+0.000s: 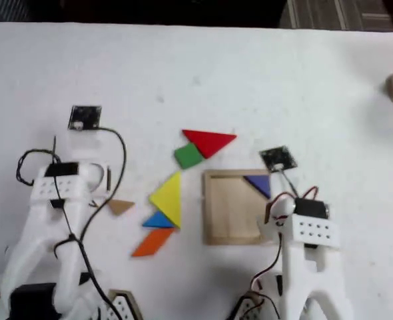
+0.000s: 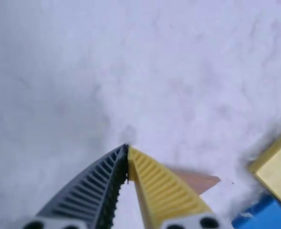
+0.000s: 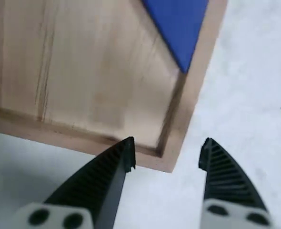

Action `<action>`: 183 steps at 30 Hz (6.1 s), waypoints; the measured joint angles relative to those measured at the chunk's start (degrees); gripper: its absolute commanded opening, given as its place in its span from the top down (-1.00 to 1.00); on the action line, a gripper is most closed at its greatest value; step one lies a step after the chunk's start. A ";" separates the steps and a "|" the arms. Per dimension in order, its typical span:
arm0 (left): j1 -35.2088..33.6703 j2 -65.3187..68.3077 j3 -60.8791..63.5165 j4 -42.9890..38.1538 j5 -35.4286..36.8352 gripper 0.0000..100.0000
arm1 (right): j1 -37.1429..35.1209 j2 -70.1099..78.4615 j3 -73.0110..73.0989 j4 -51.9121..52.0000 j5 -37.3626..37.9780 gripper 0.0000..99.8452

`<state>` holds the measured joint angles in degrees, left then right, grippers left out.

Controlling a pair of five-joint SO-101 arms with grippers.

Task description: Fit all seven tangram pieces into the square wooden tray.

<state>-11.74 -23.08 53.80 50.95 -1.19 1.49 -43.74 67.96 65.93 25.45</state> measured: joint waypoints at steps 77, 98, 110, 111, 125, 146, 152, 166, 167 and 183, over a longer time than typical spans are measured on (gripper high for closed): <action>5.19 0.00 2.29 -7.56 0.00 0.93 | 3.34 1.76 1.58 -1.85 -15.38 0.42; 16.79 0.00 2.29 -3.52 6.68 0.52 | 12.66 10.90 2.55 -10.46 -11.87 0.51; 16.88 0.00 2.29 3.52 2.64 0.52 | 12.66 11.69 2.46 -10.81 -11.52 0.51; 16.88 0.00 2.29 4.48 0.88 0.52 | 12.66 11.69 2.46 -10.81 -11.52 0.51; 24.88 -20.04 8.00 21.98 -12.48 0.52 | 12.66 11.78 2.46 -11.60 -11.52 0.51; 34.64 1.23 9.14 13.36 -7.65 0.52 | 12.66 11.78 2.46 -11.60 -11.52 0.51; 33.32 1.23 9.14 10.73 -2.73 0.52 | 12.66 11.78 2.46 -11.60 -11.52 0.51; 33.32 1.23 9.14 8.79 2.64 0.96 | 12.66 11.78 2.46 -11.60 -11.52 0.51; 33.32 1.23 9.14 8.79 2.64 0.92 | 12.66 11.78 2.46 -11.60 -11.52 0.51; 33.23 1.23 7.47 9.41 2.90 0.96 | 12.66 11.78 2.46 -11.69 -11.52 0.51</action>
<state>21.49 -21.85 61.27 60.35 1.71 14.15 -31.96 70.42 54.24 13.93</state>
